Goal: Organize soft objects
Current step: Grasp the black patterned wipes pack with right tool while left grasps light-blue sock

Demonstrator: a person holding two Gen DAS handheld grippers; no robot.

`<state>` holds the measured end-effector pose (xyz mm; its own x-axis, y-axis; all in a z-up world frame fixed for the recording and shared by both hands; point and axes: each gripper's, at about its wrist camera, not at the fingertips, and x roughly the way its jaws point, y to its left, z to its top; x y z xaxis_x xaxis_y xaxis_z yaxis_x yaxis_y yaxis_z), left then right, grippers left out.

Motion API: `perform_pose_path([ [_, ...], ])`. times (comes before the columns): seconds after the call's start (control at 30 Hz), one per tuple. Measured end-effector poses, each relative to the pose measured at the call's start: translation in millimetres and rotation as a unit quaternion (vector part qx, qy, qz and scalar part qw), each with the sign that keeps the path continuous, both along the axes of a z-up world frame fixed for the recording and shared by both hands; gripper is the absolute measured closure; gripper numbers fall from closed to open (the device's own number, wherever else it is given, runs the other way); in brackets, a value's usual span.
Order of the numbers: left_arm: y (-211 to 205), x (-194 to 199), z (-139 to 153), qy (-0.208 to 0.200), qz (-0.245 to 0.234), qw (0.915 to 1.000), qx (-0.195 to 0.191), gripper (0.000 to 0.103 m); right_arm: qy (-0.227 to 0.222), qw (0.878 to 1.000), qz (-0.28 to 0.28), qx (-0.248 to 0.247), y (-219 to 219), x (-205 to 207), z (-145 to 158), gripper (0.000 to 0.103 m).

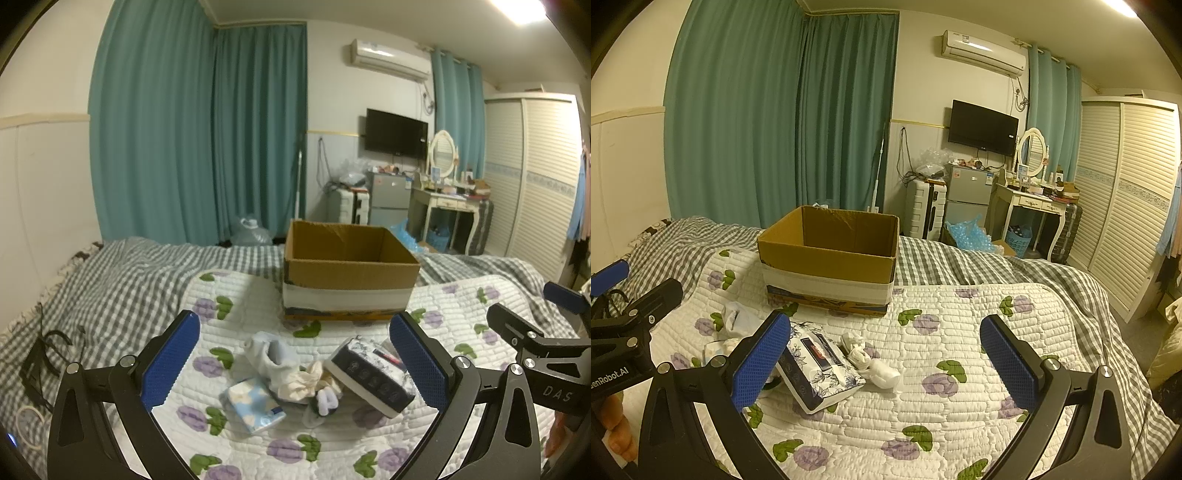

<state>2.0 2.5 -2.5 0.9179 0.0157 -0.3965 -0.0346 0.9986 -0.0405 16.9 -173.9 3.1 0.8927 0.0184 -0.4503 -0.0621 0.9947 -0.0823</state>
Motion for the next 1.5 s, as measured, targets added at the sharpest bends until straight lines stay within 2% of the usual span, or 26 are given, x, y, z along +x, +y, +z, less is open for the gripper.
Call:
perform_pose_path([
  [0.2,1.4,-0.6,1.5,-0.002,0.002,1.0,0.001,0.0,-0.001,1.0,0.005,0.003,2.5,-6.0,-3.3,0.0],
  [0.5,9.9,-8.1,21.9,-0.016,0.002,0.9999,-0.003,0.0,-0.009,1.0,0.02,0.002,4.4,-12.1,15.8,0.0],
  [0.67,18.9,-7.6,25.6,-0.013,0.017,0.9998,-0.002,0.0,0.01,0.998,0.051,-0.02,18.5,-7.7,16.1,0.0],
  [0.83,32.9,10.3,0.4,0.031,0.027,0.999,-0.015,0.0,0.051,0.994,0.077,-0.055,38.2,7.2,-18.0,0.0],
  [1.1,35.7,44.1,-69.1,0.116,0.024,0.993,0.002,0.0,0.127,0.981,0.113,-0.098,69.9,44.3,-87.7,0.0],
  [1.3,33.3,54.9,-93.2,0.146,0.012,0.9891,0.013,0.0,0.169,0.971,0.118,-0.123,82.9,70.4,-131.4,0.001],
  [1.33,33.2,57.0,-95.7,0.149,0.009,0.9887,0.014,0.0,0.174,0.97,0.115,-0.128,83.0,73.8,-136.9,0.005],
  [1.37,32.7,59.1,-98.4,0.152,0.006,0.9882,0.016,0.0,0.182,0.968,0.112,-0.129,81.7,77.1,-142.1,0.016],
  [1.4,31.7,60.2,-100.6,0.156,0.004,0.9877,0.017,0.0,0.188,0.967,0.11,-0.128,80.2,79.1,-144.8,0.033],
  [1.5,27.4,63.9,-107.3,0.164,-0.005,0.9863,0.016,0.0,0.195,0.969,0.11,-0.102,72.1,82.1,-143.3,0.048],
])
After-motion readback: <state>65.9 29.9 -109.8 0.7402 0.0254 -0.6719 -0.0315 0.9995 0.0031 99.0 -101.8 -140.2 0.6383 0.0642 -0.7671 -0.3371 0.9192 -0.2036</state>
